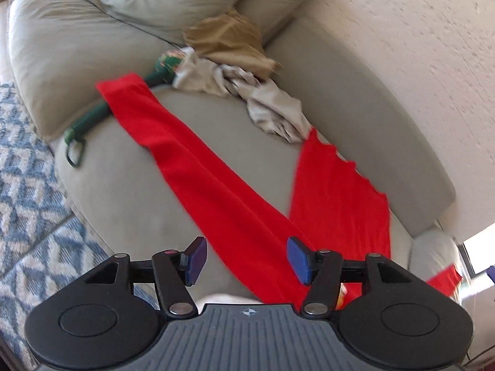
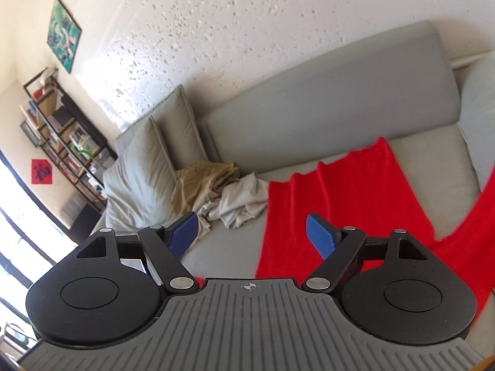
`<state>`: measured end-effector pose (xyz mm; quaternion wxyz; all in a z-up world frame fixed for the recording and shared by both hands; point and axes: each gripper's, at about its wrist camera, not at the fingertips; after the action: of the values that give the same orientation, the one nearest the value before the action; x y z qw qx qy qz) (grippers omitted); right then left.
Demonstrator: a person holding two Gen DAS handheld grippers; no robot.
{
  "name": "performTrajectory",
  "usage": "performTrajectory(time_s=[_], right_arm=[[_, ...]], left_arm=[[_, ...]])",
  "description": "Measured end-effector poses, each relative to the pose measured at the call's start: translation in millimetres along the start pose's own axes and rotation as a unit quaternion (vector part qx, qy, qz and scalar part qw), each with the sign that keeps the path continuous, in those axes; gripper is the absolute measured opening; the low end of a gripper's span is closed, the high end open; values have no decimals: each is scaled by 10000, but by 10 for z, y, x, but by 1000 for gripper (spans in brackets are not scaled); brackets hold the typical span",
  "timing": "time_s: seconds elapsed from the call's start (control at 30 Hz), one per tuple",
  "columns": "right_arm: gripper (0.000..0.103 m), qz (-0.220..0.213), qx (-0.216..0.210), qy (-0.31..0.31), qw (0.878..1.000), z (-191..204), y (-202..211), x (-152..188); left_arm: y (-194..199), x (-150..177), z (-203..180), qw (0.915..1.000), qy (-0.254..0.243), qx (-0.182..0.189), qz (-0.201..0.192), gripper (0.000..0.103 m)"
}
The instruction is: Fold clothes
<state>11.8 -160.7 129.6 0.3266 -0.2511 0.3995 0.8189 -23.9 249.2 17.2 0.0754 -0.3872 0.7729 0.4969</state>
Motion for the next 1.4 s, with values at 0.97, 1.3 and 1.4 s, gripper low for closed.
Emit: performTrajectory(time_s=[0.97,1.3,1.4], right_arm=[[80,713,1314,-1610,9756,-1811,307,1036],[52,720,1394,-2301,9604,-2297,241,1255],[52,786,1568,-2216,9592,-2366,46,1319]], left_arm=[[-829,1088,-426,9887,330,-1440,258,20],[-670,1282,-1000,9900,-965,-1027,13,37],[-722,1268,-1057,9900,-1098,-887,-44,39]])
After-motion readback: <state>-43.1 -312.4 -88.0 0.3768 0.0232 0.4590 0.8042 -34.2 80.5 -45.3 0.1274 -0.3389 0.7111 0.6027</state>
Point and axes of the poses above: each gripper's, at about its wrist camera, not at the fingertips, and y roughly against the way its jaws point, z to its left, x to its underside, and after that the axes turned 2 degrees about x, right-handed
